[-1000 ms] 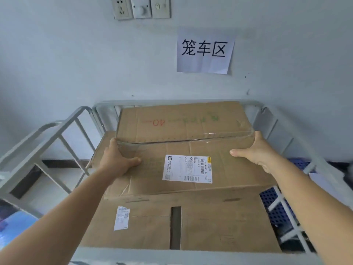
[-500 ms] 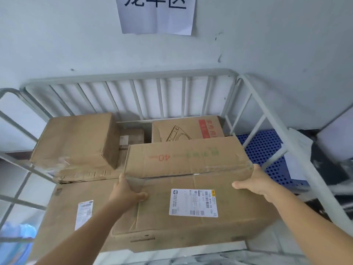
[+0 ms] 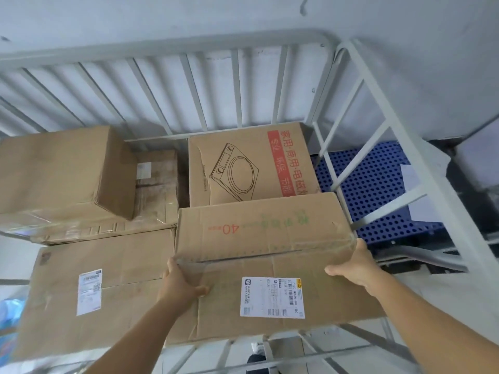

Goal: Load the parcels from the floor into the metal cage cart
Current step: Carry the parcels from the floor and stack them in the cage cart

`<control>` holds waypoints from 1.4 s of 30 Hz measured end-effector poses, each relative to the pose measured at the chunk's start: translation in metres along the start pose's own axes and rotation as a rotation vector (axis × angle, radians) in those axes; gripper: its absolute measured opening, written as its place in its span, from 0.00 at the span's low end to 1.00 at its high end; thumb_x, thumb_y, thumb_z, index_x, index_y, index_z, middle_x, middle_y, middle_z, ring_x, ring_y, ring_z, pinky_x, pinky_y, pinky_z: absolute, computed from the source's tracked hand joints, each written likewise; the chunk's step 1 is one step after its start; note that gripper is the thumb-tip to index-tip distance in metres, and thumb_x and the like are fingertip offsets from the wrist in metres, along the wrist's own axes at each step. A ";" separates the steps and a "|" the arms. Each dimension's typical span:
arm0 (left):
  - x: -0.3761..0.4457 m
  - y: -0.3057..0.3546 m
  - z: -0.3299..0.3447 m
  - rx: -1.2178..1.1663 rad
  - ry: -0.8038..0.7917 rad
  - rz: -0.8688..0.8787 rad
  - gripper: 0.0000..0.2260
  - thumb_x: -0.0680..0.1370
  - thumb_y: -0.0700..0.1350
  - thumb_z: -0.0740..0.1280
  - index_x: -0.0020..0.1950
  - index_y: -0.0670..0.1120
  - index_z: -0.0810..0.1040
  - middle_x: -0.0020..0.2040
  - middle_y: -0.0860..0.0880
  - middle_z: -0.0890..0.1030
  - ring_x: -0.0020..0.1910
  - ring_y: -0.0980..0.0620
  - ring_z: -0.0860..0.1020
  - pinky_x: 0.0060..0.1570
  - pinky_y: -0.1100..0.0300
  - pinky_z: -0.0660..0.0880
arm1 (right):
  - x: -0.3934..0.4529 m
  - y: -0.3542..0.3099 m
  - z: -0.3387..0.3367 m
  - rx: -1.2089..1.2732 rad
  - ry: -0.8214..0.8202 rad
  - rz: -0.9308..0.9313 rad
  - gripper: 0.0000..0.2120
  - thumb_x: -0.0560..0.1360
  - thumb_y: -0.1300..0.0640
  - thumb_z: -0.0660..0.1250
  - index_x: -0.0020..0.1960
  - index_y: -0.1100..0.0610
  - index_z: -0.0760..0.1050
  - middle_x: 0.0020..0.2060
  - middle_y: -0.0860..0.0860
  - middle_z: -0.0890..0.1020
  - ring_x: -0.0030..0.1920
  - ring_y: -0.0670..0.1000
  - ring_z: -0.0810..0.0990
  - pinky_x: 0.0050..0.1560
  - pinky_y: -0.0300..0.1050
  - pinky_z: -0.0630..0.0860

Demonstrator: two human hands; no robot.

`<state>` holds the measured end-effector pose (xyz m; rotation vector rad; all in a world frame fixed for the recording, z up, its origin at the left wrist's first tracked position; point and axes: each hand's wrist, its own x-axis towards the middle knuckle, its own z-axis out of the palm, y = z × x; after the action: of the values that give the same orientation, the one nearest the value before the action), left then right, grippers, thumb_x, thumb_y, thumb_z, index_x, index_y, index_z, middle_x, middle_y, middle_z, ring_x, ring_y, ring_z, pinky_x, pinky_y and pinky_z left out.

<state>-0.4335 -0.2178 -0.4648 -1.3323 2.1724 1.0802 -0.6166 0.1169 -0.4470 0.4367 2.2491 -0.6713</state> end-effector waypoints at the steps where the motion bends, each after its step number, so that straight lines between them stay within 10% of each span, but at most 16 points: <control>1: 0.003 0.000 0.007 0.007 0.005 -0.004 0.53 0.64 0.44 0.80 0.78 0.44 0.47 0.72 0.40 0.63 0.67 0.39 0.69 0.58 0.50 0.71 | 0.006 0.001 0.001 -0.001 -0.002 -0.004 0.57 0.64 0.55 0.81 0.79 0.57 0.44 0.77 0.55 0.57 0.74 0.59 0.61 0.69 0.56 0.64; 16: 0.006 -0.005 0.055 0.177 0.025 -0.058 0.52 0.68 0.45 0.77 0.78 0.46 0.41 0.76 0.43 0.55 0.62 0.40 0.73 0.54 0.48 0.74 | 0.045 0.032 0.019 -0.139 -0.016 0.037 0.48 0.63 0.55 0.81 0.71 0.56 0.53 0.72 0.56 0.60 0.67 0.59 0.69 0.61 0.54 0.70; 21: -0.004 0.002 0.048 0.261 -0.021 -0.010 0.50 0.70 0.49 0.76 0.78 0.43 0.43 0.74 0.43 0.56 0.67 0.41 0.69 0.62 0.50 0.71 | 0.035 0.032 0.018 -0.265 0.008 -0.017 0.56 0.66 0.51 0.79 0.78 0.57 0.42 0.77 0.57 0.52 0.74 0.60 0.61 0.68 0.56 0.66; 29: -0.042 0.009 -0.002 0.669 0.094 0.230 0.39 0.73 0.58 0.70 0.76 0.47 0.55 0.75 0.50 0.60 0.73 0.49 0.62 0.70 0.53 0.61 | -0.021 -0.014 0.022 -0.707 0.099 -0.384 0.54 0.73 0.38 0.68 0.79 0.55 0.32 0.79 0.51 0.39 0.79 0.55 0.43 0.76 0.57 0.48; 42: -0.177 -0.059 -0.142 0.532 0.413 0.314 0.37 0.75 0.56 0.68 0.77 0.47 0.54 0.76 0.50 0.60 0.74 0.49 0.58 0.72 0.55 0.55 | -0.217 -0.126 0.098 -0.780 0.105 -1.009 0.51 0.72 0.38 0.68 0.80 0.53 0.39 0.79 0.51 0.43 0.79 0.53 0.44 0.76 0.52 0.47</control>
<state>-0.2853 -0.2382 -0.2838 -1.0495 2.7742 0.2682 -0.4784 -0.0644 -0.3035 -1.1151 2.5160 -0.1573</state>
